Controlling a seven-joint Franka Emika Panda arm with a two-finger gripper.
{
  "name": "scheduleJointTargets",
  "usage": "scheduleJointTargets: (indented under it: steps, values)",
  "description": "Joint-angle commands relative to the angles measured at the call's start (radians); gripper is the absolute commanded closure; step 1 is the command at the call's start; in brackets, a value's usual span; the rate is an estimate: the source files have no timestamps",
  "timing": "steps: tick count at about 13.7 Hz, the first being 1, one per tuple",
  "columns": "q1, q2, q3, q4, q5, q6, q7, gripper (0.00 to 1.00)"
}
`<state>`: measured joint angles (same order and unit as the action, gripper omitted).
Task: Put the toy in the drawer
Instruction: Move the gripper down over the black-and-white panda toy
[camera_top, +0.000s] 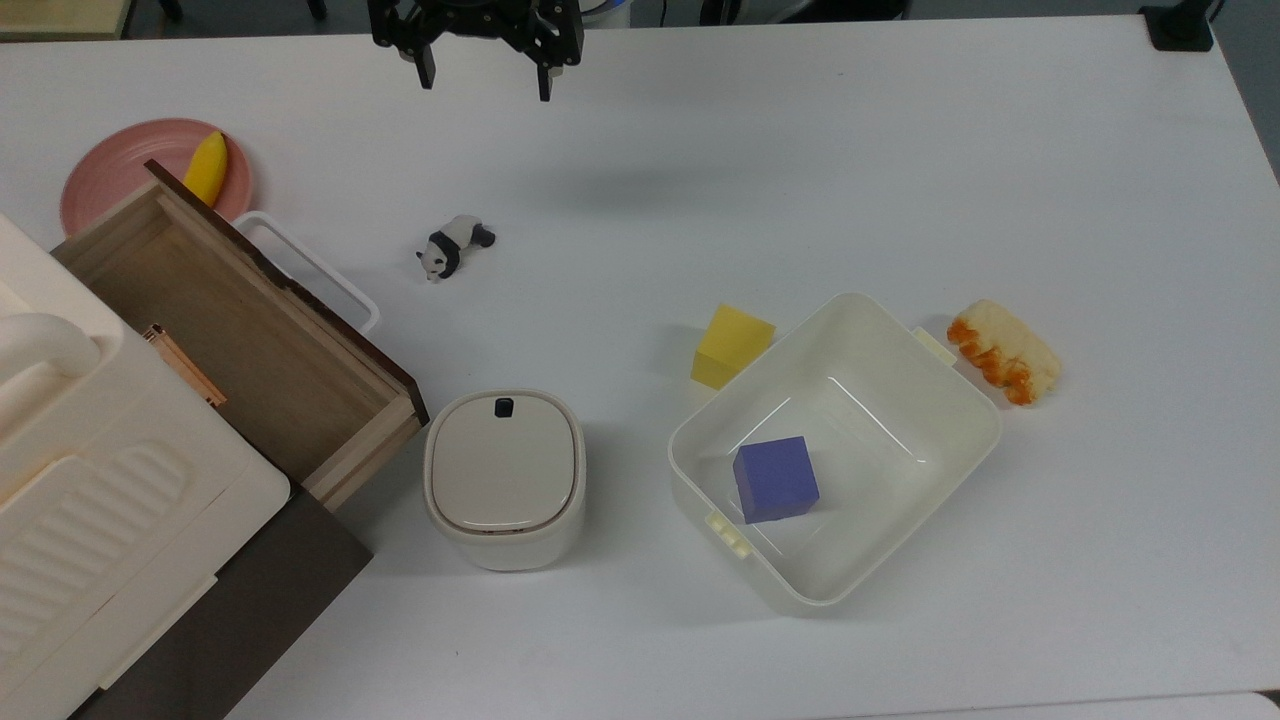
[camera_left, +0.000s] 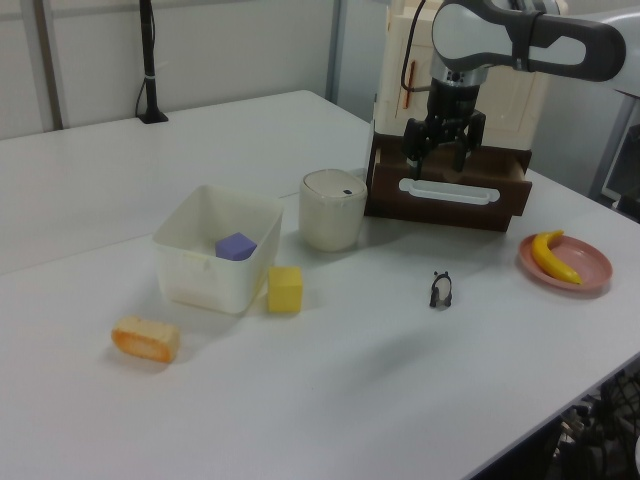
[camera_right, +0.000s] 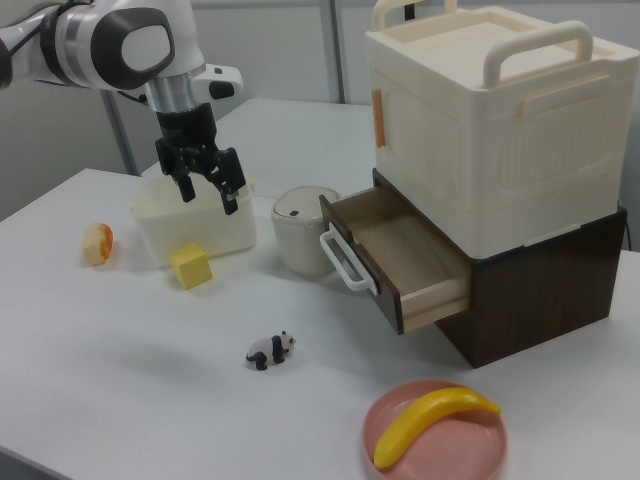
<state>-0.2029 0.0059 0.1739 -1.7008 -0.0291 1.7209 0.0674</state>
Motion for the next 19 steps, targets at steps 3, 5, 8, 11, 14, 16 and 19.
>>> scheduleJointTargets:
  steps: [3,5,8,11,14,16,19]
  values:
    - [0.002,-0.003,-0.010,0.010,0.024,-0.041,0.009,0.00]
    - [0.003,0.008,-0.010,0.006,0.025,-0.030,0.012,0.00]
    - [0.000,0.065,-0.011,0.004,0.023,-0.023,0.008,0.00]
    - [0.007,0.141,-0.010,0.001,0.023,-0.017,0.020,0.00]
    - [0.005,0.163,-0.011,-0.023,0.020,-0.017,0.101,0.00]
    - [-0.004,0.174,-0.011,-0.058,0.006,-0.014,0.187,0.00]
    - [-0.064,0.195,-0.014,-0.141,0.008,0.090,0.218,0.00]
